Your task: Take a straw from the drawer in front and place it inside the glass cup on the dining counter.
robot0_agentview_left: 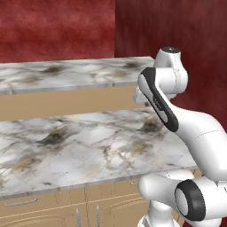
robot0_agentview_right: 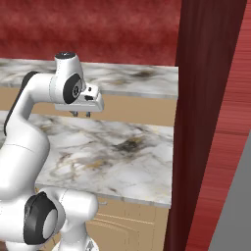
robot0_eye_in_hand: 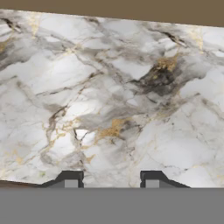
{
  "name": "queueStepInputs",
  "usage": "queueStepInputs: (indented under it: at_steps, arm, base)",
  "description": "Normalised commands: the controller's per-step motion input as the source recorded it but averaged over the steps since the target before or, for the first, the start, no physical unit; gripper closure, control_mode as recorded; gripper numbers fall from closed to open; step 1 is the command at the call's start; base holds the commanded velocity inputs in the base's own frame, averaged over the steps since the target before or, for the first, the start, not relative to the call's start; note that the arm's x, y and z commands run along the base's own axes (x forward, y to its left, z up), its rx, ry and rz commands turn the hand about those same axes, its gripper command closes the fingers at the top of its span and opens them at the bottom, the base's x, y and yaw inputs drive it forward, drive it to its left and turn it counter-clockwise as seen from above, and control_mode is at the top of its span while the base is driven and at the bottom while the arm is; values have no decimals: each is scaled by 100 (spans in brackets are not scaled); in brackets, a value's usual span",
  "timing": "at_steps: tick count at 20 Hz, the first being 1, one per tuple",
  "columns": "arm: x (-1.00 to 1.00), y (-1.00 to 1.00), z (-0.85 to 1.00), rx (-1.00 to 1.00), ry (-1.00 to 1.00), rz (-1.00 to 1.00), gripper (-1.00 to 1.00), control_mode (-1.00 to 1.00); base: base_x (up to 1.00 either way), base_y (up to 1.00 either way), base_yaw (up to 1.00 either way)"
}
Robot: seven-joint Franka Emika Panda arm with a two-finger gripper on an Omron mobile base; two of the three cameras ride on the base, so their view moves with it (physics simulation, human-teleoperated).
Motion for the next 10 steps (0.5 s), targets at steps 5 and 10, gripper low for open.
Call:
queueStepInputs:
  at_steps: [5, 10]
  arm:
    - [0, 0, 0, 0, 0, 0, -100, 100]
    - [0, 0, 0, 0, 0, 0, -100, 100]
  base:
    - [0, 0, 0]
    - [0, 0, 0]
